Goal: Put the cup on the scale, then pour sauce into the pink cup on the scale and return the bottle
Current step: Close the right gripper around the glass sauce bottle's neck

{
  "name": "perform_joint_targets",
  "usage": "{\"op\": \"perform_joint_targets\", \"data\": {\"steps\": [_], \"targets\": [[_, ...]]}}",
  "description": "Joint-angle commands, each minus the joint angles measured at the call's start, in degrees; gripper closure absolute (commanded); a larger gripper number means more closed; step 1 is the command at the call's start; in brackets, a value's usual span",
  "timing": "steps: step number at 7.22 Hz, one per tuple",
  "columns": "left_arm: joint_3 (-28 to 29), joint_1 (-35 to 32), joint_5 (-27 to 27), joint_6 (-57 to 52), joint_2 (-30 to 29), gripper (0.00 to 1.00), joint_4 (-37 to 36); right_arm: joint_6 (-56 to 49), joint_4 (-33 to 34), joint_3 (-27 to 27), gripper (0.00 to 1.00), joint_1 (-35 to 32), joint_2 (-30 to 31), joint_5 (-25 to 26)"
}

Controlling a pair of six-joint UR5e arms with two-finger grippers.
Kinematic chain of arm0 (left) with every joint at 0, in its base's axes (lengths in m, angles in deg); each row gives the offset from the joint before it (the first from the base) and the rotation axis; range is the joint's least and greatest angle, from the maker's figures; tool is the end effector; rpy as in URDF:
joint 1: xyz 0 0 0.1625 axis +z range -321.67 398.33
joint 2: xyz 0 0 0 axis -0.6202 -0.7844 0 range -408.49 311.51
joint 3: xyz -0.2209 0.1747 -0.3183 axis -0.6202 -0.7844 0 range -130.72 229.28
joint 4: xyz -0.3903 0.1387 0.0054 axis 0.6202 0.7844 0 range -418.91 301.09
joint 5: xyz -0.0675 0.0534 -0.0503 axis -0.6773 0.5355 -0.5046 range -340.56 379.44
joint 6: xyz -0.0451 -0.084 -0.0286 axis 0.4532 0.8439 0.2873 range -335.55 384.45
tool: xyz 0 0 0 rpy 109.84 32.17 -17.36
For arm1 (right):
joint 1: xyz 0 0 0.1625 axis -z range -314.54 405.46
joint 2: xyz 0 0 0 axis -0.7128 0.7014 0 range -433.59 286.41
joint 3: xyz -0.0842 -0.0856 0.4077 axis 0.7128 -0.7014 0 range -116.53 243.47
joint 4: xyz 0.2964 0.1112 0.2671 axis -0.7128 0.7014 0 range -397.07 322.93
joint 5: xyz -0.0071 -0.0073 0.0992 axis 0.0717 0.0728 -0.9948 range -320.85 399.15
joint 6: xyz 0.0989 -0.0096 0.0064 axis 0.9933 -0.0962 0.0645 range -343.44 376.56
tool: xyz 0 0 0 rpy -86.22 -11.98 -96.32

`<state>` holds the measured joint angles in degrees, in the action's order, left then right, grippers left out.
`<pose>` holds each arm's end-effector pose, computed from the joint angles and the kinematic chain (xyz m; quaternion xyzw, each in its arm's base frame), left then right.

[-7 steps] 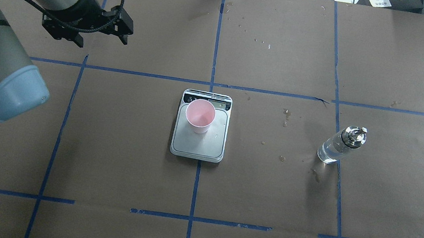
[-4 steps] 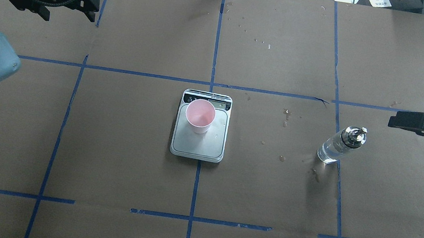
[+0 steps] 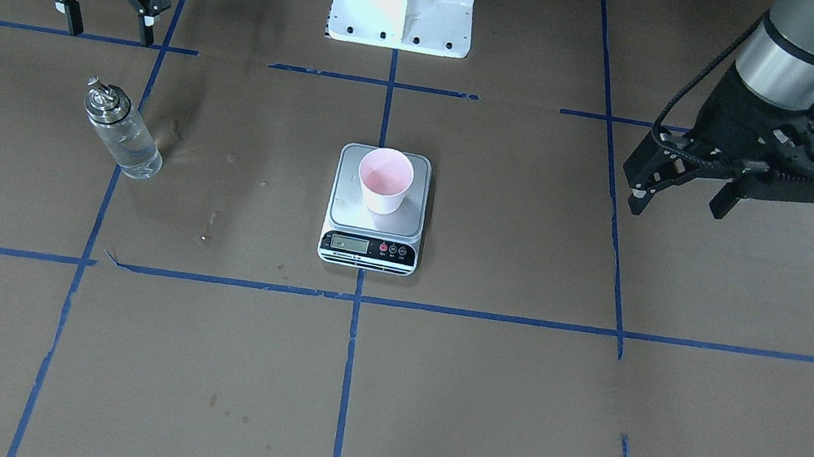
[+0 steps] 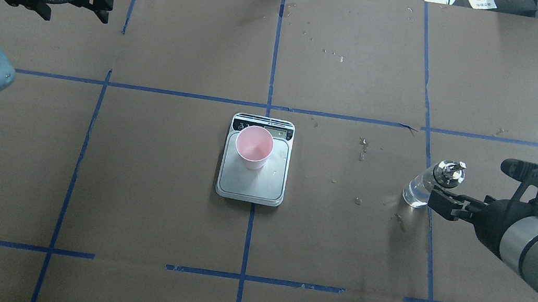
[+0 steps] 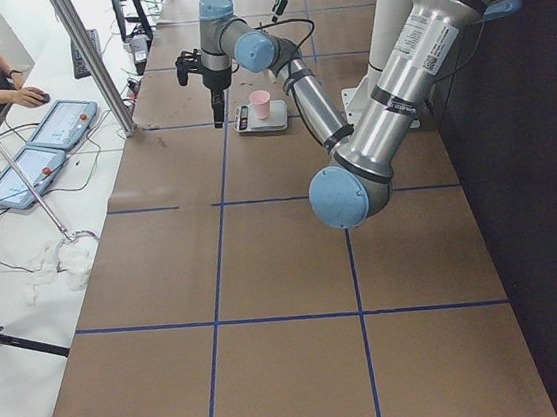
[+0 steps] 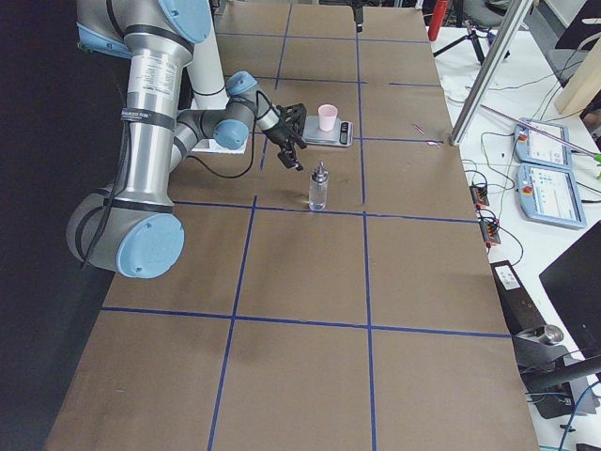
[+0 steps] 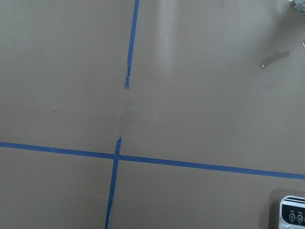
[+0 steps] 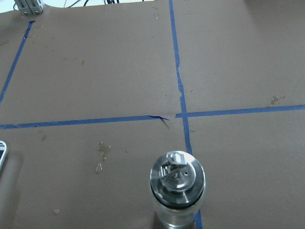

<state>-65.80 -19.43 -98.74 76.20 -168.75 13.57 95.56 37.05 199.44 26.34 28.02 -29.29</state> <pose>0.2310 -0.5279 0.2152 0.0795 0.3815 -0.0778 0.9177 -0.2969 -0.2828 0.3401 0.2718 -0.3586 0.1422 0.8816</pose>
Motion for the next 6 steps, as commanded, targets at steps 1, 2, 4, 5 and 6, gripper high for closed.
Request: {"op": "perform_joint_targets", "data": {"steps": [1,2,4,5,6], "targets": [[-4.15,-0.68,0.31,-9.86,6.57,0.0,0.12,-1.03,-9.35,-8.65,0.0,3.56,0.25,9.97],[-4.71,-3.21,0.23,-16.36,8.62,0.0,0.12,-4.52,-15.61,-13.58,0.0,3.56,0.34,11.82],[-4.62,-5.34,0.4,-22.11,11.7,0.0,0.21,-6.04,-23.72,-19.4,0.0,3.65,-0.1,13.86],[-4.62,-5.96,0.4,-22.66,11.89,0.0,0.21,-6.66,-24.1,-20.04,0.0,3.74,-0.19,13.86],[-4.54,-6.05,0.4,-22.67,11.89,0.0,0.21,-7.01,-24.11,-20.56,0.0,3.91,-0.36,13.86]]}}
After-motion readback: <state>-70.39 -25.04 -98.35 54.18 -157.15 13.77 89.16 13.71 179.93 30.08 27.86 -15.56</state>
